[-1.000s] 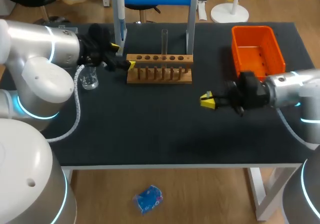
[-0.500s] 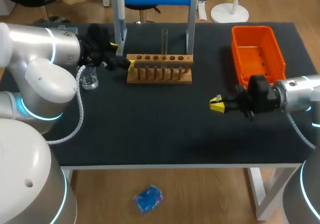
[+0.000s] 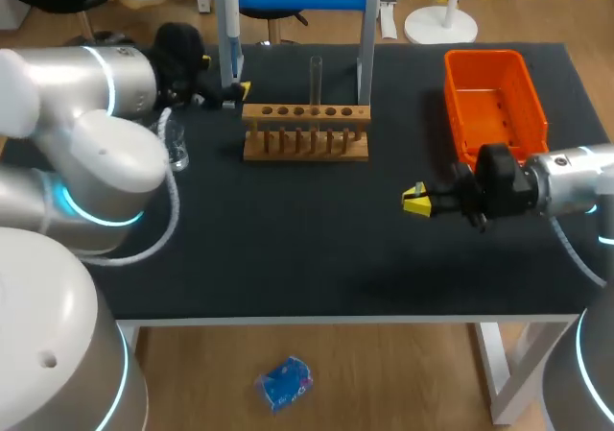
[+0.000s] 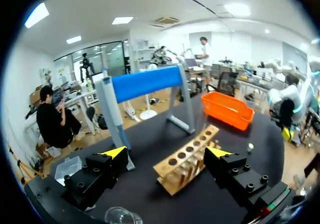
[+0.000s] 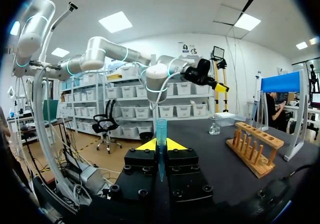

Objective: Invert the test tube, pick up the pipette, mount the tip to pipette, aspirate from beaker and dispense into the tube, eject the tip, return the pipette, and cap with the stopper.

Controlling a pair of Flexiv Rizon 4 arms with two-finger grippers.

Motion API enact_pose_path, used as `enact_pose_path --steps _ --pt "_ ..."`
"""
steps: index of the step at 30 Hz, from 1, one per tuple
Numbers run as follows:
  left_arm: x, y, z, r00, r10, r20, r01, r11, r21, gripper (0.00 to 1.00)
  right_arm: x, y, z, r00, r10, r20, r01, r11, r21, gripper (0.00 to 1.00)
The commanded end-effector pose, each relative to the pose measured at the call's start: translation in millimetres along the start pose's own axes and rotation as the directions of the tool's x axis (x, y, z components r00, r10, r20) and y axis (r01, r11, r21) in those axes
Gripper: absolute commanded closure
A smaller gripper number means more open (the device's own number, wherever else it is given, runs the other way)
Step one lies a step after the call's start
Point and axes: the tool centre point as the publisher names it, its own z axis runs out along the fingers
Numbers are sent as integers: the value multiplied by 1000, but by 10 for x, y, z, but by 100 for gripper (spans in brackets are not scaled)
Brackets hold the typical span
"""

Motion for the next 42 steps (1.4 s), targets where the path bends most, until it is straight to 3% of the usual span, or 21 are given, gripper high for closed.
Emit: enact_pose_path --steps 1,9,24,28,42 --pt "-19 -9 302 988 -83 130 68 991 119 0 8 4 -7 1000 0 0 0 1000 2 100" --pt "-253 -245 585 972 -156 178 122 975 187 0 8 4 -7 1000 0 0 0 1000 2 100" --pt "-493 -568 1036 948 -162 272 108 973 205 0 8 4 -7 1000 0 0 0 1000 2 100" --pt "-558 -606 1088 936 -186 300 126 970 207 0 8 4 -7 1000 0 0 0 1000 2 100" --pt "-558 -606 1088 936 -186 300 126 970 207 0 8 4 -7 1000 0 0 0 1000 2 100"
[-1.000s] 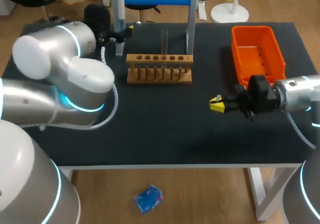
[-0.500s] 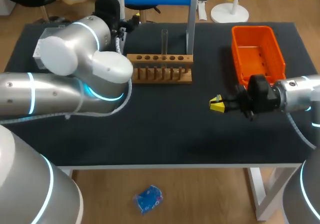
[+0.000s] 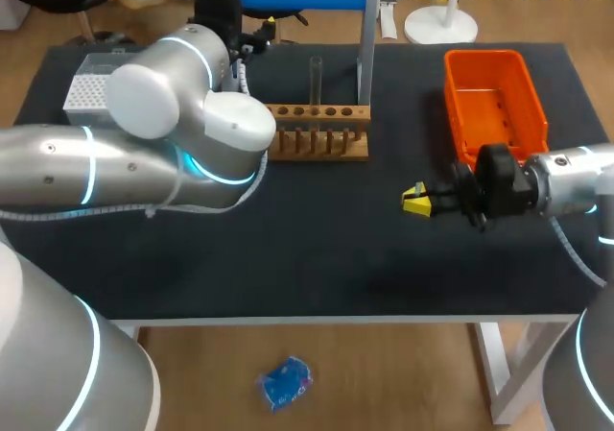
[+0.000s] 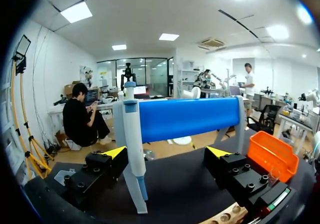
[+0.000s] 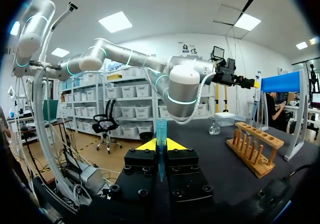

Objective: Invert the test tube, pick up the pipette, mount the tip to pipette, aspirate from beaker and dispense into the tube, eject the tip, return the pipette, and cap with the stopper.

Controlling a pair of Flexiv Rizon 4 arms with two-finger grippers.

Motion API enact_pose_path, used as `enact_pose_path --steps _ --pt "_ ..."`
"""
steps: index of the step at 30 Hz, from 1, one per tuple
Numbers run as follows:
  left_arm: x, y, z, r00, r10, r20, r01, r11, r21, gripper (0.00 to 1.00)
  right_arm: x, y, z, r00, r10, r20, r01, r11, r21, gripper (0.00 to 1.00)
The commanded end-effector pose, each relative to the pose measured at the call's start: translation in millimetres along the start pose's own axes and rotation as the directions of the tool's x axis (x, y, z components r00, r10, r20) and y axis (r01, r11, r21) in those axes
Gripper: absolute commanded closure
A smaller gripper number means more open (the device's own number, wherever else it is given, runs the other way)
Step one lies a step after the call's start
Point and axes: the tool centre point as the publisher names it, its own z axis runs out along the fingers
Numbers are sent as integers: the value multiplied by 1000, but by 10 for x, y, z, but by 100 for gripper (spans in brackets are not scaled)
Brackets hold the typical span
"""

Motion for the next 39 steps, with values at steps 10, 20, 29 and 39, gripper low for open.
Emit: enact_pose_path --steps 10,20,29,39 --pt "0 7 46 1000 -16 0 16 1000 6 0 8 4 -7 1000 0 0 0 1000 2 100" --pt "-218 -50 199 999 -8 54 8 1000 0 22 8 4 -7 1000 0 0 0 1000 2 100" --pt "-360 -106 315 997 -4 81 4 1000 3 52 8 4 -7 1000 0 0 0 1000 2 100" --pt "-432 -144 423 995 -2 103 2 1000 2 53 8 4 -7 1000 0 0 0 1000 2 100"
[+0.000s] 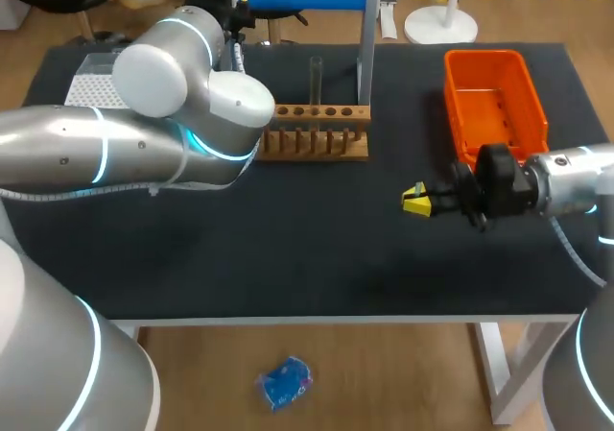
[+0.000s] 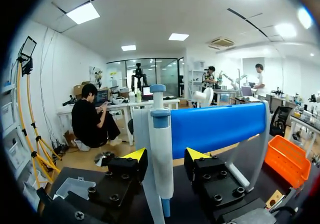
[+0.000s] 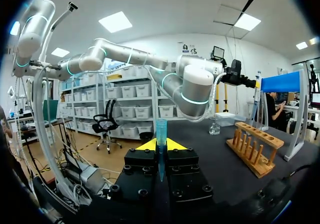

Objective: Invert the test tube, pick up the pipette, mount the tip to pipette, aspirate from beaker and dispense into the tube, eject the tip, return the pipette, and cap with the stopper.

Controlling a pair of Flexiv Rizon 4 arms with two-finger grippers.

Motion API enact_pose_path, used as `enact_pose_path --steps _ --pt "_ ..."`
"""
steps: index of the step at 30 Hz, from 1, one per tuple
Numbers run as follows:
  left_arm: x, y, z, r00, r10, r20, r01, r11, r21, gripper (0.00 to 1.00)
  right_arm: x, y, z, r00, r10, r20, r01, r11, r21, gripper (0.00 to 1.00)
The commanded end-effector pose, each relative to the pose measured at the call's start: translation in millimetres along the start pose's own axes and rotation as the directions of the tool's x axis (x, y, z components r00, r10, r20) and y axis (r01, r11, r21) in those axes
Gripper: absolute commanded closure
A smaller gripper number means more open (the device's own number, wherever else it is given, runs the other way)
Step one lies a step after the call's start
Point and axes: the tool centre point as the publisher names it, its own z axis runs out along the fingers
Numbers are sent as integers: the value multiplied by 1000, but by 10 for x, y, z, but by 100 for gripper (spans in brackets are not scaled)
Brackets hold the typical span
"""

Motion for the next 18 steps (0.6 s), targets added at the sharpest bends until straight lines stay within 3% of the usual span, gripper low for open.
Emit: enact_pose_path --steps 1,18 --pt "10 -3 86 1000 1 10 -1 1000 -2 54 8 4 -7 1000 0 0 0 1000 2 100" --pt "-46 5 215 999 -2 45 2 1000 -10 55 8 4 -7 1000 0 0 0 1000 2 100"
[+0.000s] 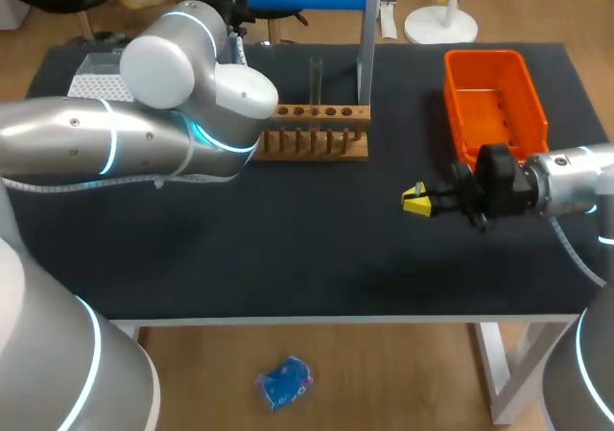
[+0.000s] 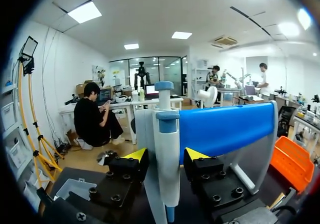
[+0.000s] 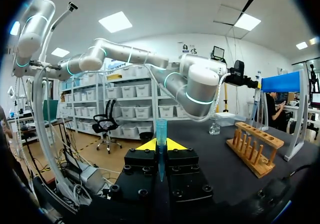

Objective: Invert the test tube, pick up the pipette, mount the tip to pipette, aspirate from beaker and dispense into the tube, eject the tip, return the pipette, and cap with the stopper.

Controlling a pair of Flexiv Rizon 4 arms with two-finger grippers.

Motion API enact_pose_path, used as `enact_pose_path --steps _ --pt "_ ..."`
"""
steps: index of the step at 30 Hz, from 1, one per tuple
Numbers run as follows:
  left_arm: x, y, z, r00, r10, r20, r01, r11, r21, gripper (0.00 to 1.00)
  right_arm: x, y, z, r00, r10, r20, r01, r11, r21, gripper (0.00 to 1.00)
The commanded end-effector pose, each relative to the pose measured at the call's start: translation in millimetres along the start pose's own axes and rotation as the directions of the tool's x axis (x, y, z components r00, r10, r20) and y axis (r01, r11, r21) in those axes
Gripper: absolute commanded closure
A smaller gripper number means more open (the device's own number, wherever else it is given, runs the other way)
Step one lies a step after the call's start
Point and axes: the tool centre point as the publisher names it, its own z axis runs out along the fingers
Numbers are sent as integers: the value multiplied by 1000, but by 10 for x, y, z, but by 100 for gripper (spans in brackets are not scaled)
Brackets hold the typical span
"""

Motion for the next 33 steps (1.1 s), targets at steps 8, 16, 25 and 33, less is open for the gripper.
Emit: enact_pose_path --steps 8,16,25,33 --pt "10 2 96 1000 -4 21 4 1000 2 57 8 4 -7 1000 0 0 0 1000 2 100" --pt "8 -15 101 999 -8 34 8 1000 3 60 8 4 -7 1000 0 0 0 1000 2 100" --pt "36 15 65 998 -6 63 6 1000 -10 100 8 4 -7 1000 0 0 0 1000 2 100" --pt "61 15 -8 996 -23 83 24 1000 -18 100 8 4 -7 1000 0 0 0 1000 2 100"
